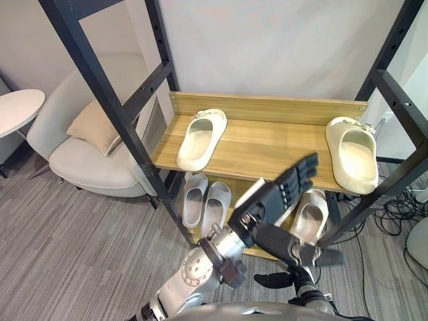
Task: Organize the slippers on the shoe rack
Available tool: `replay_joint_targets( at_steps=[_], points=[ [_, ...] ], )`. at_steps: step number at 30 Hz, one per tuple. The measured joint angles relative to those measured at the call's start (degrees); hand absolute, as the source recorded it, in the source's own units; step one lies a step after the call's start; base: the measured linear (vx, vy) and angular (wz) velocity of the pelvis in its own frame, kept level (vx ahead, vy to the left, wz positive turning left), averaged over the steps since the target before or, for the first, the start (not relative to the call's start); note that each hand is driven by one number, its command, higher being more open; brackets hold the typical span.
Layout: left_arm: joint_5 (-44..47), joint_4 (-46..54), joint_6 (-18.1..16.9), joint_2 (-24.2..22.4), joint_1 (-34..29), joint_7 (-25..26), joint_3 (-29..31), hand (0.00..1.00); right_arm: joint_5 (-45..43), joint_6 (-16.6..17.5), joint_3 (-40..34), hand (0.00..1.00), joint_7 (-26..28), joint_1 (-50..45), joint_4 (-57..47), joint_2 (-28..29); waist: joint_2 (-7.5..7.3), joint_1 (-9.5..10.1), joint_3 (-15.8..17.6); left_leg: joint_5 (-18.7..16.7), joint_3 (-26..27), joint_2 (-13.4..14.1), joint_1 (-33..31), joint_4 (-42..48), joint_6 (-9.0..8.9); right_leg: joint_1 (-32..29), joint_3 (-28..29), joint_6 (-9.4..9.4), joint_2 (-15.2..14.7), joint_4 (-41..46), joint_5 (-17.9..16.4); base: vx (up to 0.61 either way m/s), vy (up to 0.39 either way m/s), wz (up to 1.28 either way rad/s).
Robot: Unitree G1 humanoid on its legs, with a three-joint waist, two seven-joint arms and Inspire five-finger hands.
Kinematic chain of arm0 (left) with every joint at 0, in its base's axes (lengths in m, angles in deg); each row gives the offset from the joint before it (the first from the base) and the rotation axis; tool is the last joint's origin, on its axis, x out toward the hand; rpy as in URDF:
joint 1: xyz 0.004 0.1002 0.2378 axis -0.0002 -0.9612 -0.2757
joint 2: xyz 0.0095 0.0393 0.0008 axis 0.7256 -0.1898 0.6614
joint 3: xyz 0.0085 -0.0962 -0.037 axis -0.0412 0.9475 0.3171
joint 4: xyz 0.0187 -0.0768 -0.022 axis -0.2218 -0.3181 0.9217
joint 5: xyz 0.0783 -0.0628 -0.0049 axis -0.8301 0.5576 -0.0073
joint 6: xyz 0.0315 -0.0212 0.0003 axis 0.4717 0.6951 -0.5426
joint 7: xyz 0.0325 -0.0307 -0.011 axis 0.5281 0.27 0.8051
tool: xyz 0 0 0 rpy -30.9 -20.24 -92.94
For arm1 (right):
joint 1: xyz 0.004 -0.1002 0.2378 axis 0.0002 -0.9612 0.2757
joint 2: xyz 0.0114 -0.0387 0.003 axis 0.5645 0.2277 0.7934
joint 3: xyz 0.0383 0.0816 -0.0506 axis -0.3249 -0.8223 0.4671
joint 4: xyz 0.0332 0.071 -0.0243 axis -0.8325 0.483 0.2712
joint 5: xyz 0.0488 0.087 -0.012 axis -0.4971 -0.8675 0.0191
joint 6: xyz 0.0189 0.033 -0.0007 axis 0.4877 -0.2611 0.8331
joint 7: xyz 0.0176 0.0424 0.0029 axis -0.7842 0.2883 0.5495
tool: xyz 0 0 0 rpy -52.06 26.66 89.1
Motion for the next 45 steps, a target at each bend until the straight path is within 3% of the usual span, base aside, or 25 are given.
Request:
replay_joint_targets(
  at_steps=[4, 10, 15, 31, 34, 45],
  points=[
    [-1.4, 1.1, -0.5, -0.4, 2.7, 2.3, 3.2, 1.0, 0.0, 0.0, 0.0, 1.0, 0.5, 0.3, 1.0, -0.1, -0.17, 0.16, -0.1, -0.1, -0.7, -0.1, 0.1, 0.4, 0.05, 0.2, -0.6, 0.04, -0.2, 1.0, -0.6, -0.01, 0.006, 0.09],
    [-7.6, 0.9, -1.8, -0.2, 10.9, 7.2, 13.4, 1.0, 0.0, 0.0, 0.0, 1.0, 1.5, 0.3, 1.1, -0.4, -0.11, 0.17, -0.2, -0.1, -1.5, -0.1, -0.1, 0.7, 0.04, 0.2, -1.3, -0.03, -0.3, 1.8, -1.2, -0.01, -0.002, 0.07],
    [-16.5, -4.9, -3.4, 1.7, 19.2, 10.9, 18.3, 1.0, 0.0, -0.2, 0.0, 1.0, 3.0, 0.5, 1.9, -1.3, -0.14, 0.01, -0.2, -0.1, -1.6, -0.2, -0.2, 0.6, 0.04, 0.1, -1.5, 0.03, -0.3, 1.7, -1.2, 0.01, 0.0, 0.01],
    [-33.9, -19.0, -0.9, 11.3, 26.9, 15.3, 28.6, 1.0, 0.0, -0.3, -0.6, 1.0, 4.1, 0.4, 1.3, -1.4, -1.16, -1.35, 0.4, -0.4, 0.4, 0.1, -1.1, 0.1, -0.25, -2.4, 0.7, -0.04, 0.1, 1.4, -1.2, 0.01, 0.007, -0.07],
    [-38.3, -22.0, -0.3, 14.5, 27.7, 15.7, 28.8, 1.0, 0.0, -0.2, -1.1, 1.0, 4.2, 0.0, 1.3, -1.4, -1.17, -1.53, 0.4, -0.6, 1.0, 0.1, -1.3, 0.1, -0.4, -2.8, 1.1, -0.3, 0.3, 1.1, -0.9, 0.02, 0.004, -0.11],
    [-52.4, -27.8, 2.2, 17.8, 27.7, 17.3, 30.1, 1.0, 0.0, -0.2, -2.1, 1.0, 4.3, -2.1, 0.7, -1.2, -1.57, -1.67, 0.7, -0.9, 1.8, -0.1, -1.8, 0.7, -0.12, -3.0, 1.9, -0.25, 0.2, -0.2, 0.4, -0.01, 0.014, -0.04]
  ],
)
